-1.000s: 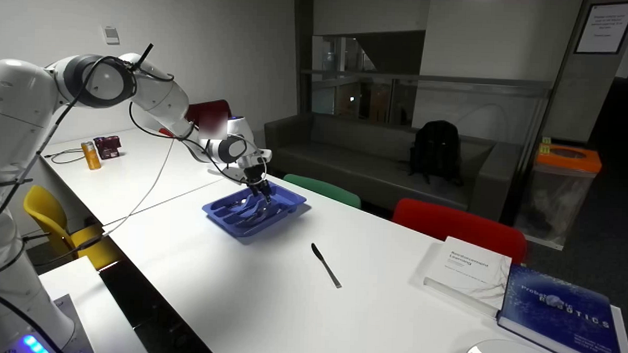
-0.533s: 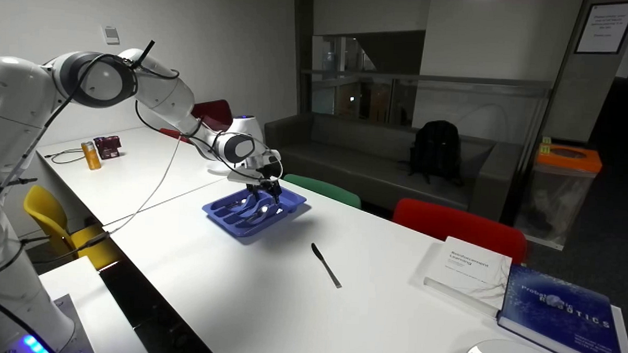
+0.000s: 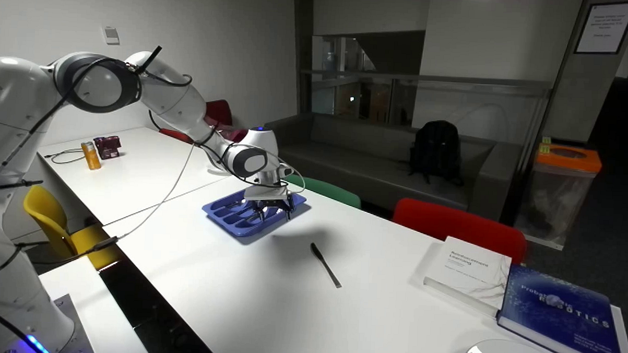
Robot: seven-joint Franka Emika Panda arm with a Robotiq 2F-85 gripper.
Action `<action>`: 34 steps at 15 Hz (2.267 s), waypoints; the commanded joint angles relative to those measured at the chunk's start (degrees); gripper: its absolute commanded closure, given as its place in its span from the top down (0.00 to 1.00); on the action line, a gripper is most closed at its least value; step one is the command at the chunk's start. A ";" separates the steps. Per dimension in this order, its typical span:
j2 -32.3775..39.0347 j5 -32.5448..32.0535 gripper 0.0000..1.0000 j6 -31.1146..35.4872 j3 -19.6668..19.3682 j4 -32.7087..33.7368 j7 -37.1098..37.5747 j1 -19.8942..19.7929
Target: Pick up the silver cutlery from the counter and place it on the blue tray
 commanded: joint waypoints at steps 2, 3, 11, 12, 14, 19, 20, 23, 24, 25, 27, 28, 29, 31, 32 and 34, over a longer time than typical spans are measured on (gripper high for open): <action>-2.25 -1.14 1.00 -0.73 0.02 -3.06 -9.25 -4.23; -2.44 -1.36 1.00 -0.99 -0.35 -3.23 -10.60 -4.60; -4.03 -3.65 1.00 -1.85 -3.71 -2.84 -17.32 -5.28; -4.36 -3.49 1.00 -1.57 -3.75 -2.96 -17.79 -5.33; -1.76 -2.57 1.00 -0.42 -3.90 -1.16 -16.15 -4.59; -2.22 -2.56 1.00 -0.43 -3.91 -1.18 -16.34 -4.56; -2.22 -2.56 1.00 -0.43 -3.91 -1.18 -16.34 -4.56; -1.45 -5.20 1.00 -0.10 -3.81 -0.94 -20.17 -4.33; -1.22 -6.10 1.00 -0.18 -3.90 -0.81 -21.14 -4.29; -1.03 -7.00 1.00 0.11 -4.18 -0.82 -21.79 -4.11; -0.90 -8.31 1.00 0.89 -4.20 -0.94 -24.29 -4.48; -0.91 -8.56 1.00 1.05 -4.27 -0.88 -25.19 -4.63; -0.92 -8.32 1.00 1.48 -4.08 -0.82 -26.57 -5.15; -0.89 -7.48 1.00 2.89 -4.22 -0.75 -28.01 -5.96; -0.91 -6.59 1.00 3.53 -4.11 -0.71 -28.46 -6.68; -1.10 -4.59 1.00 4.95 -3.41 -0.85 -29.35 -8.78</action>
